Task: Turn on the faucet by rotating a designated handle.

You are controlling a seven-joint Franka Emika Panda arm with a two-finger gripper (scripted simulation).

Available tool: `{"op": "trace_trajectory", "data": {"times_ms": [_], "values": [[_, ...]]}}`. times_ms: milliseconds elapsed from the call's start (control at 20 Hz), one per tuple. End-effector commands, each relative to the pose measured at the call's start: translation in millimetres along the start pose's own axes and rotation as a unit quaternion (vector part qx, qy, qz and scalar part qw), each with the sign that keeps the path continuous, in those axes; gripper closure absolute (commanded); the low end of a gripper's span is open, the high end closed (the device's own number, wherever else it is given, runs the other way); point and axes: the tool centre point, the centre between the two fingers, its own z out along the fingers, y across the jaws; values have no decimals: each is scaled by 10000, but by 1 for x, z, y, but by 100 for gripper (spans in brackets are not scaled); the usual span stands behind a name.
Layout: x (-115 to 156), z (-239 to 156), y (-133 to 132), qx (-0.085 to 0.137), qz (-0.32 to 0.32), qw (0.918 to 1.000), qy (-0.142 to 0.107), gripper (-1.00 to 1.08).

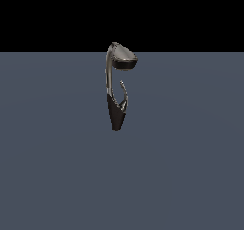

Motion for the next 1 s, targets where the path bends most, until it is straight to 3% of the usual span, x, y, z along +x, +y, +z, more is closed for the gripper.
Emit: {"op": "trace_trajectory", "data": {"times_ms": [0, 400, 950], "values": [[0, 0, 0, 0, 0, 10000, 0, 108], [1, 7, -7, 71, 92, 9997, -196, 108], [11, 10, -10, 175, 219, 9993, -263, 108]]}}
